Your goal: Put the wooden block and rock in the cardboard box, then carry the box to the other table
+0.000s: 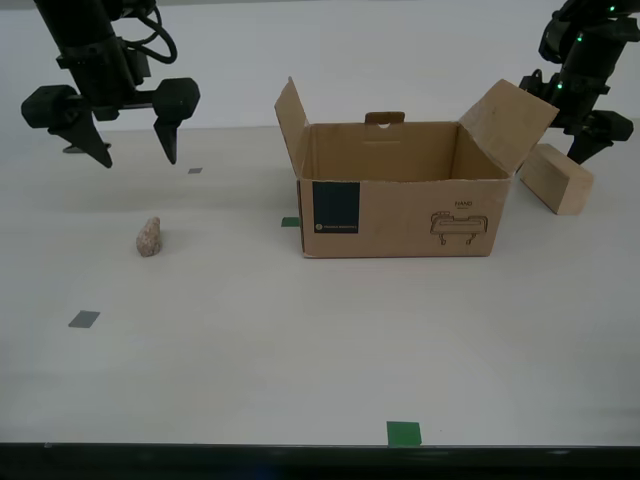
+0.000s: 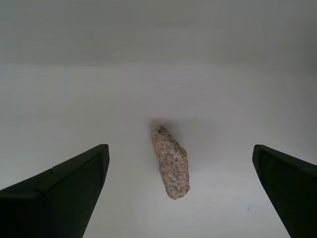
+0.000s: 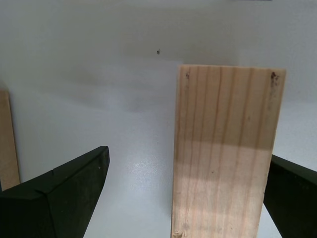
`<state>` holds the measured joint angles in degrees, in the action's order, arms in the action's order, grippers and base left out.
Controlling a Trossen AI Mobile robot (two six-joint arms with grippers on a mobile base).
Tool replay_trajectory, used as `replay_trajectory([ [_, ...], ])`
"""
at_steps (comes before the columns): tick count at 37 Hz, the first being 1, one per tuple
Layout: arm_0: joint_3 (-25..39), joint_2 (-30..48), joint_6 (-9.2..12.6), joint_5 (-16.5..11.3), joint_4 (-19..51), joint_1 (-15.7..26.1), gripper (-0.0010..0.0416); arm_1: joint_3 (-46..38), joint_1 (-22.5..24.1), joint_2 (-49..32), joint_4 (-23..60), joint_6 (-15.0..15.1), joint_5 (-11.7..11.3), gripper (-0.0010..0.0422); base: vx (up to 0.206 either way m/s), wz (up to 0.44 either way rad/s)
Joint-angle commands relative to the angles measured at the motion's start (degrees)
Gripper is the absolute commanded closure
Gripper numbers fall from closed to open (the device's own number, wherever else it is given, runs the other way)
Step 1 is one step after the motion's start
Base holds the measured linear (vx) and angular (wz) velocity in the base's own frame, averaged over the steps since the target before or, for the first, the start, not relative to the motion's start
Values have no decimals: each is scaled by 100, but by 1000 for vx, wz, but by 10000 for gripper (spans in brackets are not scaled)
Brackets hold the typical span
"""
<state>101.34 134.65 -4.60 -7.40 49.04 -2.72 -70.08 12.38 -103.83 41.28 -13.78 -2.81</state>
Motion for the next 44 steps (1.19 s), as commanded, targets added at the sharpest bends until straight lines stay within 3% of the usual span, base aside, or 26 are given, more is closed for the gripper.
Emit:
replay_trajectory([
  [1, 0, -4, -9, 22, 7, 4, 19, 85, 57, 2, -227, -116, -79, 16, 0, 0],
  [30, 0, -4, -7, 20, 26, 11, 19, 2041, 146, 2, -2909, -717, -136, 16, 0, 0],
  [44, 0, -4, 4, 20, 26, 11, 19, 2409, 151, 2, -3014, -817, -280, 16, 0, 0],
])
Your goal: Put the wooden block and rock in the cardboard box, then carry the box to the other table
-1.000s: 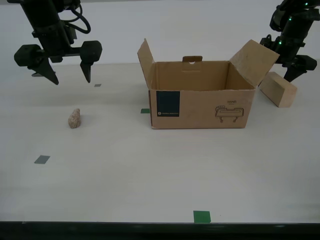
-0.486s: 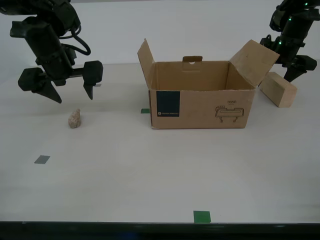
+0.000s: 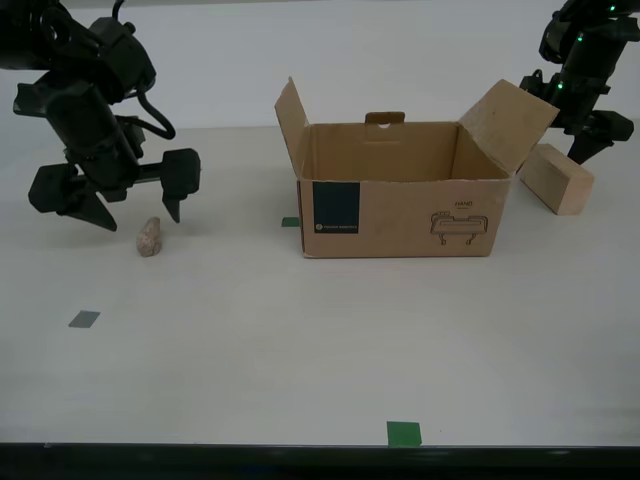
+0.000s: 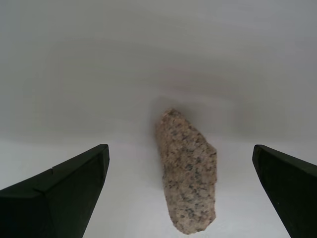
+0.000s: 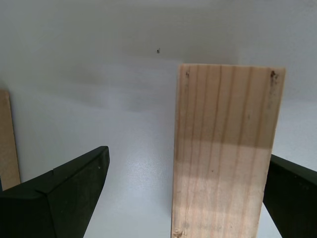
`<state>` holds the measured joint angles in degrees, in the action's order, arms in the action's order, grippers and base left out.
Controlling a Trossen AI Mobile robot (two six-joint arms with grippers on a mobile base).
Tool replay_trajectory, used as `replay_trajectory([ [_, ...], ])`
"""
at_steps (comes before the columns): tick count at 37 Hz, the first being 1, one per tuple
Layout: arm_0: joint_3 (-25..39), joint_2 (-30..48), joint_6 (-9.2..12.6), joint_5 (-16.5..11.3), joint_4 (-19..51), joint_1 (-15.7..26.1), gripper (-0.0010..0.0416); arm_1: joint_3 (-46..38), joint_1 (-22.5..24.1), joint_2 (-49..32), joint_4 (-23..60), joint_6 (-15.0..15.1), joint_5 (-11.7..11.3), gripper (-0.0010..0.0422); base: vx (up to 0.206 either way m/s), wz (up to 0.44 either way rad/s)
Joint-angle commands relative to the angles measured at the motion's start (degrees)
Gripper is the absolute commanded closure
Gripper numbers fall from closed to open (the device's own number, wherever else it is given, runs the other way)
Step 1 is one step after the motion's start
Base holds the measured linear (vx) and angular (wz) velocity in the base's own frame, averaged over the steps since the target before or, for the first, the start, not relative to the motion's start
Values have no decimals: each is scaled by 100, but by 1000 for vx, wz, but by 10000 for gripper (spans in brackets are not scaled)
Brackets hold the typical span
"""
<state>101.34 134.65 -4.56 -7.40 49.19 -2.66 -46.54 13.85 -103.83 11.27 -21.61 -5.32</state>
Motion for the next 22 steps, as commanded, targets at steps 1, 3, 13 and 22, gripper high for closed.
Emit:
replay_trajectory([
  [1, 0, -4, 2, 20, 9, 4, 19, 70, 7, 2, -13, -42, -28, 16, 0, 0],
  [3, 0, -4, 4, 20, 9, 4, 19, 94, 7, 2, -11, -63, -28, 16, 0, 0],
  [13, 0, -4, 9, 20, 15, 4, 18, 107, 20, 2, -20, -120, -24, 16, 0, 0],
  [22, 0, -4, 9, 20, 28, 7, 19, 160, 94, 2, 2, -352, -24, 16, 0, 0],
])
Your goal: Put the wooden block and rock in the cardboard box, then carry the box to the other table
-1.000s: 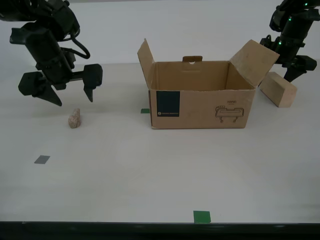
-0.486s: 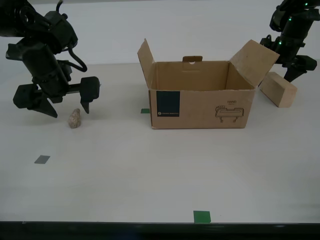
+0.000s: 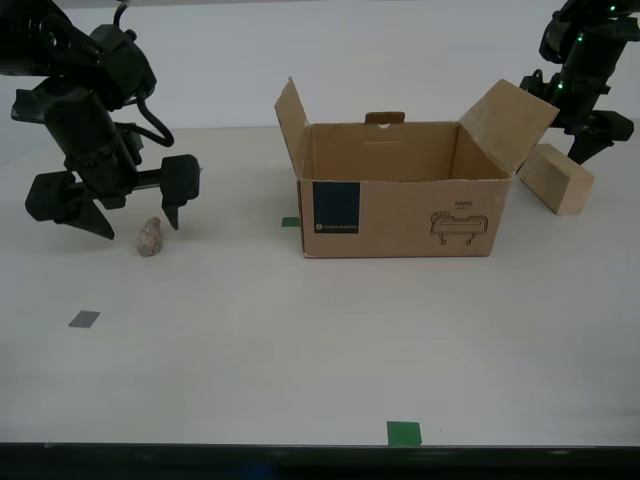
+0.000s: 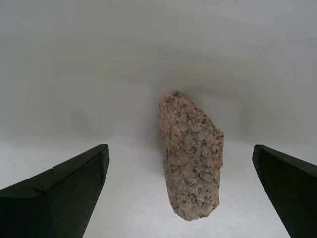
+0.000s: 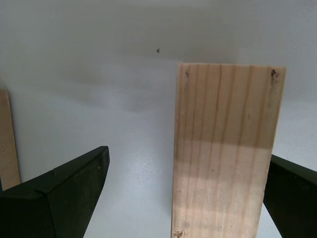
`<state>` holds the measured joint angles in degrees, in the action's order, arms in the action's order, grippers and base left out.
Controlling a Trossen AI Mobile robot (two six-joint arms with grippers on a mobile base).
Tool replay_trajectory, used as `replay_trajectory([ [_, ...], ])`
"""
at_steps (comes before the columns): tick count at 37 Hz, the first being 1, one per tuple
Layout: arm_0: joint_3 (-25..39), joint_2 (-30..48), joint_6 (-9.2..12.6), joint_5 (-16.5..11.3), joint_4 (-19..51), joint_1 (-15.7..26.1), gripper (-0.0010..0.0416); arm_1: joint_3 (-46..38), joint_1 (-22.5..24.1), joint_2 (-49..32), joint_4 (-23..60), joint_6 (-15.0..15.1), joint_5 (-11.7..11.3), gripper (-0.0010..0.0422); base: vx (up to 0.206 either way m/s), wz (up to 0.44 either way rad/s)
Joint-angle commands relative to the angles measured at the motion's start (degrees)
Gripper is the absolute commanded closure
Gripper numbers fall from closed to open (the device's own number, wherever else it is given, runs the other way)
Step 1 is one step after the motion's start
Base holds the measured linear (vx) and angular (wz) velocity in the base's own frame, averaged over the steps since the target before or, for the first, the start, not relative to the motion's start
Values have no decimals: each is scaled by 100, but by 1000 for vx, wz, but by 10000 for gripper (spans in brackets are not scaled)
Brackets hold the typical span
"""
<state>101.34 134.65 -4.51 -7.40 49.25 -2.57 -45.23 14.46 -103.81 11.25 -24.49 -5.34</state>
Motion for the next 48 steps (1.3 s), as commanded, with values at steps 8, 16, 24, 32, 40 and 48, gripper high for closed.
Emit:
replay_trajectory([
  [8, 0, -4, 2, 20, 24, 0, 18, 48, 72, 0, -9, -61, -24, 16, 0, 0],
  [16, 0, -4, 2, 20, 26, 0, 19, 52, 72, -229, 4, -61, 4, 16, 0, 0],
  [24, 0, -4, 2, 20, 57, 0, 19, 46, 79, -837, -116, -22, 319, 16, 0, 0],
  [32, 0, -4, 2, 20, 59, -2, 19, -7, 81, -697, -221, -22, 299, 16, 0, 0],
  [40, 0, -4, 2, 20, 48, -2, 19, -175, 83, -557, -175, -26, 350, 16, 0, 0],
  [48, 0, -4, 2, 20, 50, 0, 19, -273, 83, -557, -33, -39, 485, 16, 0, 0],
])
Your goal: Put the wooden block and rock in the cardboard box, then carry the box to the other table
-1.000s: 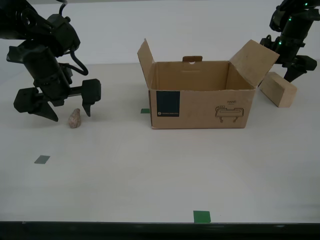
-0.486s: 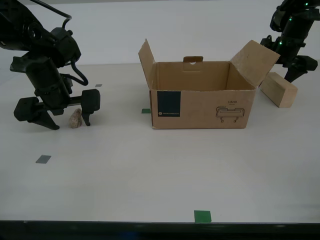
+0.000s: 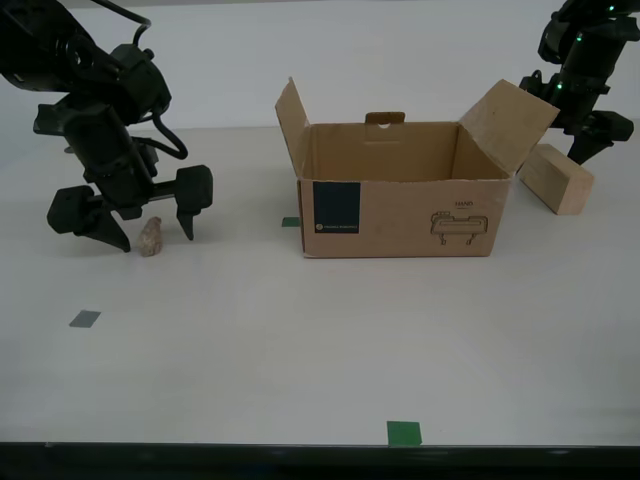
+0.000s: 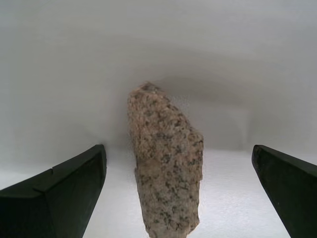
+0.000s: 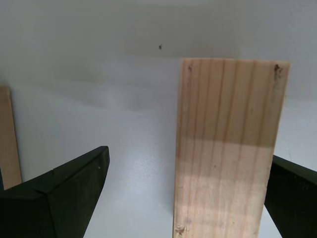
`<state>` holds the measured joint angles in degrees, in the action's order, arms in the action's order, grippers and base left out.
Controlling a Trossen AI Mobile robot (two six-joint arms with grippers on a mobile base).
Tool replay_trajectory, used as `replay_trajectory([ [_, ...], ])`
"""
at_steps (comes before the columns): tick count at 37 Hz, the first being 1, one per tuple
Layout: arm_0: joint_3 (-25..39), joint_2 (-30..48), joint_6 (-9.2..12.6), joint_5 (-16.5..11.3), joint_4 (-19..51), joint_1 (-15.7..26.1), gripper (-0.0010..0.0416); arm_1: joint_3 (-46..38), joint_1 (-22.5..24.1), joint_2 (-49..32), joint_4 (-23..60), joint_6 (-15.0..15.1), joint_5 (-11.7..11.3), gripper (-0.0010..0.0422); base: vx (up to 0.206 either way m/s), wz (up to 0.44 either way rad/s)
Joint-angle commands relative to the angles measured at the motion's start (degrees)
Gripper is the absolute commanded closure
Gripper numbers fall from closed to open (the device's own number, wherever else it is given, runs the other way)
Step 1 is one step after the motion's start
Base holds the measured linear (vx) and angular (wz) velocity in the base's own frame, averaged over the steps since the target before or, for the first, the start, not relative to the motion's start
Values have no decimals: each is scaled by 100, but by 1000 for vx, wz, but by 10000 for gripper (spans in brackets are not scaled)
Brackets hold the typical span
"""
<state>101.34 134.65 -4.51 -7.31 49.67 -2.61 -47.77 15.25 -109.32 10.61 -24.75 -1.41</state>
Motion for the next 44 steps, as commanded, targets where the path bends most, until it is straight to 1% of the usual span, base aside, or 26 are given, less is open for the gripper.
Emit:
replay_trajectory([
  [1, 0, -4, 2, 11, 9, 4, 19, -24, 7, -7, 57, -15, 92, 16, 0, 0],
  [14, 0, -4, 2, 11, 28, 4, 19, -24, 7, -4, 83, -22, 109, 16, 0, 0],
  [18, 0, -4, 7, 11, 55, 4, 19, -24, 7, -4, 127, -70, 225, 16, 0, 0],
  [23, -4, -4, 22, 11, 210, 4, 19, -24, 7, -4, 160, -87, 229, 16, 0, 0],
  [30, -151, -4, 26, 11, 197, 4, 20, -26, 7, -4, 179, -83, 232, 16, 0, 0],
  [36, -389, -4, 24, 11, 98, 4, 31, -144, 7, -4, 538, -83, 229, 16, 0, 0],
  [44, -472, -4, 24, 11, -22, 4, 53, -221, 7, -4, 564, -87, 229, 16, 0, 0],
])
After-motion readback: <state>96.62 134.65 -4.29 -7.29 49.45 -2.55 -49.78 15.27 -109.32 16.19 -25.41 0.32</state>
